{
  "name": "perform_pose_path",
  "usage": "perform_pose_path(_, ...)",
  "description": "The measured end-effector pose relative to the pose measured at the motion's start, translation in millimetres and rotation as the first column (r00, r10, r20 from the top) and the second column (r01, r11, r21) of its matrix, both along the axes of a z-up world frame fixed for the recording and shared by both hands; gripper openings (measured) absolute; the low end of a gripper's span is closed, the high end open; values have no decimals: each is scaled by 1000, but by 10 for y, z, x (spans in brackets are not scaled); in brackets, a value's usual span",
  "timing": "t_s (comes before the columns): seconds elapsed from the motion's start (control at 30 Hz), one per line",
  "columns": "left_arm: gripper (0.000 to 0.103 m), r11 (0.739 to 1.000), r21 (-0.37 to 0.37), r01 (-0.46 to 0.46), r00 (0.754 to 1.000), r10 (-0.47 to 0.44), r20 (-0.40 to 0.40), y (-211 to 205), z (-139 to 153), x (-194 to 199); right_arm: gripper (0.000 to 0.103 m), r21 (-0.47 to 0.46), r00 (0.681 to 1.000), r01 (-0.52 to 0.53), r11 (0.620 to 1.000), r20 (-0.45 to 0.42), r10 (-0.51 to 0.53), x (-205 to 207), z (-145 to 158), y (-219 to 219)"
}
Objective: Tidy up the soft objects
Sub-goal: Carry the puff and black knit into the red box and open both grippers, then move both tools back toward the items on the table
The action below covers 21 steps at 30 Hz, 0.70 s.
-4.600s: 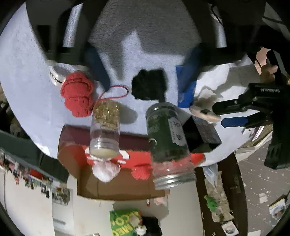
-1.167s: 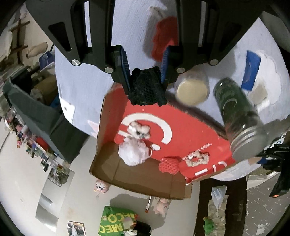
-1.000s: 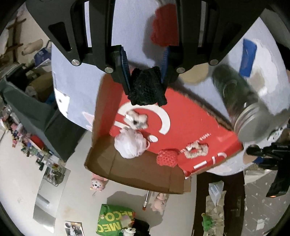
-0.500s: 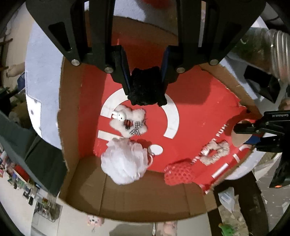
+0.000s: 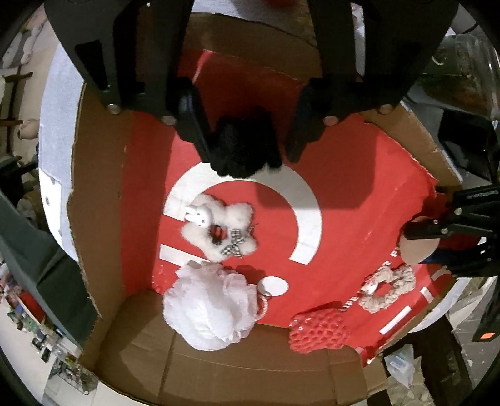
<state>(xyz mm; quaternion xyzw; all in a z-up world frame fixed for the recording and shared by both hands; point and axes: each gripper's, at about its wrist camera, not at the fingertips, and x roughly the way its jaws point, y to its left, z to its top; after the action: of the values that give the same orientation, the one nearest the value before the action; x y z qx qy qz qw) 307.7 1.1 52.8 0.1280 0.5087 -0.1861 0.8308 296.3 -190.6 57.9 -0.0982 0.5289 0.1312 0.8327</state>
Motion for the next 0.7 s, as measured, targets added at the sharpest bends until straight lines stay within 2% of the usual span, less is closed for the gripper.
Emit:
perform_pose_path(0.07,47,1000,0,-1,1000,1,1,-10,-10,6,54,-12,1000,-1,1000,15,1,-8,14,12)
perform_pose_path(0.23,54,1000,-11,7,1000,-7,5,-22,-3,-5,56,25,1000,7,1000,26,-8,-24,95,-35)
perform_pose_path(0.27,58,1000,-16,9,1000,-9,11,-24,14,-18,57,29,1000,7,1000,30,-7,-32,116,-40)
perform_pose_path(0.4,73,999,-26,28,998,-26,62,-39,146,-125,61,40,998,7,999,62,-9,-106,240,-38)
perform_pose_path(0.5,77,999,-43,28,995,-24,101,-15,285,-226,67,50,996,13,999,92,-17,-176,354,-51)
perform_pose_path(0.7,86,996,-82,29,981,-13,194,5,595,-537,68,96,983,32,995,179,-49,-488,724,-109)
